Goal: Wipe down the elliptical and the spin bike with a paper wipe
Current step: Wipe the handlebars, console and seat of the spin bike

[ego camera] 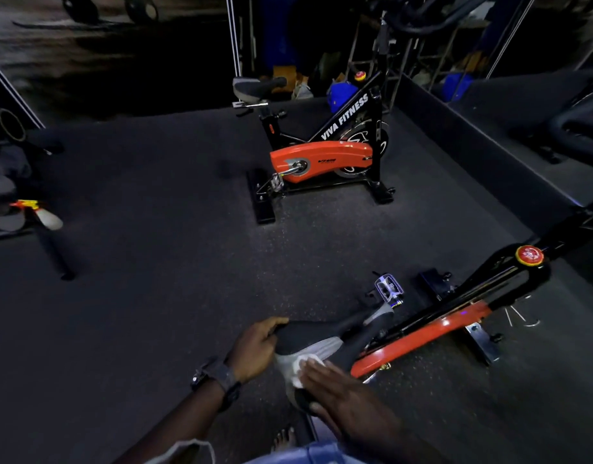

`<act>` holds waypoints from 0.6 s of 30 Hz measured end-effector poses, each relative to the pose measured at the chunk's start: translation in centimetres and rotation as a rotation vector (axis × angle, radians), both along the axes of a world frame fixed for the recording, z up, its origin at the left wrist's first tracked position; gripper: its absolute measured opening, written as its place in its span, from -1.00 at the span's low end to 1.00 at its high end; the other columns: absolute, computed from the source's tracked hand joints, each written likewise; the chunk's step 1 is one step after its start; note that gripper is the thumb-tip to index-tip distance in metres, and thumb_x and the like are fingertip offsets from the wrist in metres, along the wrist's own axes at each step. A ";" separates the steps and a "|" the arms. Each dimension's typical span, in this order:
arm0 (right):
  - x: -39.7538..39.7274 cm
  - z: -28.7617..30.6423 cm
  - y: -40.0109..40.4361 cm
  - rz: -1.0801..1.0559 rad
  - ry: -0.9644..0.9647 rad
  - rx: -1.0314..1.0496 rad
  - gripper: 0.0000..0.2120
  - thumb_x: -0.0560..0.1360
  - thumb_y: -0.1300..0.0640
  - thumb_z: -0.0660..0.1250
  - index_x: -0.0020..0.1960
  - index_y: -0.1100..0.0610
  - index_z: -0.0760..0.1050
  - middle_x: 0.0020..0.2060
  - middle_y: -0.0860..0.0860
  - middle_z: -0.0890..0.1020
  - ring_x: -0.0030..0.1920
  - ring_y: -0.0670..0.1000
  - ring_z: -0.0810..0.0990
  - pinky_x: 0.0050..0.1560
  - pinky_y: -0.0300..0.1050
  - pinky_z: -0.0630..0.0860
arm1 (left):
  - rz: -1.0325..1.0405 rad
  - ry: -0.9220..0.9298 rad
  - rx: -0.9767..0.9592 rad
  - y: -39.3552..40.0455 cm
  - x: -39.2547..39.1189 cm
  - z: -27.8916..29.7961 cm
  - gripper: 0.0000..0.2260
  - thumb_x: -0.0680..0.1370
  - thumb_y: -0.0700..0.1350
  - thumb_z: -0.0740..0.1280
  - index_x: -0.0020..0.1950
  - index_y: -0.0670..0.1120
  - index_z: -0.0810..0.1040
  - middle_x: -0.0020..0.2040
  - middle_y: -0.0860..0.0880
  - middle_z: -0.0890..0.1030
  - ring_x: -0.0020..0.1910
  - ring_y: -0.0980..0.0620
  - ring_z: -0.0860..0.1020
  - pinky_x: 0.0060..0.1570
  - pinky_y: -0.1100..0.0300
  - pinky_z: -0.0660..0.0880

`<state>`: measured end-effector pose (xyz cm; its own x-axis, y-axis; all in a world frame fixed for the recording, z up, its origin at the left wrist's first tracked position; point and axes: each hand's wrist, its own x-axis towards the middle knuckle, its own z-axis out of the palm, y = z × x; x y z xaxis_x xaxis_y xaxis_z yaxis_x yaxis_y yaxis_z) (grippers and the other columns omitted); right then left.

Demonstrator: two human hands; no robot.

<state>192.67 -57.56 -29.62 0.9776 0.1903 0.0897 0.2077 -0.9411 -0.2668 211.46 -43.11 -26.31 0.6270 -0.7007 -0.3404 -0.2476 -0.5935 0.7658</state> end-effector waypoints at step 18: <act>3.9 0.0 1.5 -0.079 0.047 -0.110 -0.36 0.60 -0.30 -0.01 0.49 0.10 0.28 0.49 0.08 0.30 0.53 0.06 0.16 0.46 0.11 0.08 | 0.204 0.013 -0.088 -0.5 -2.2 -0.1 -0.59 0.69 0.03 0.08 0.53 -0.04 0.27 0.45 -0.04 0.43 0.40 -0.01 0.43 0.32 0.23 0.32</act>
<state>196.61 -56.04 -29.63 0.9926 0.1188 0.0258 0.1214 -0.9781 -0.1691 209.29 -43.61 -26.38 0.7545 -0.5873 -0.2928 -0.1191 -0.5614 0.8190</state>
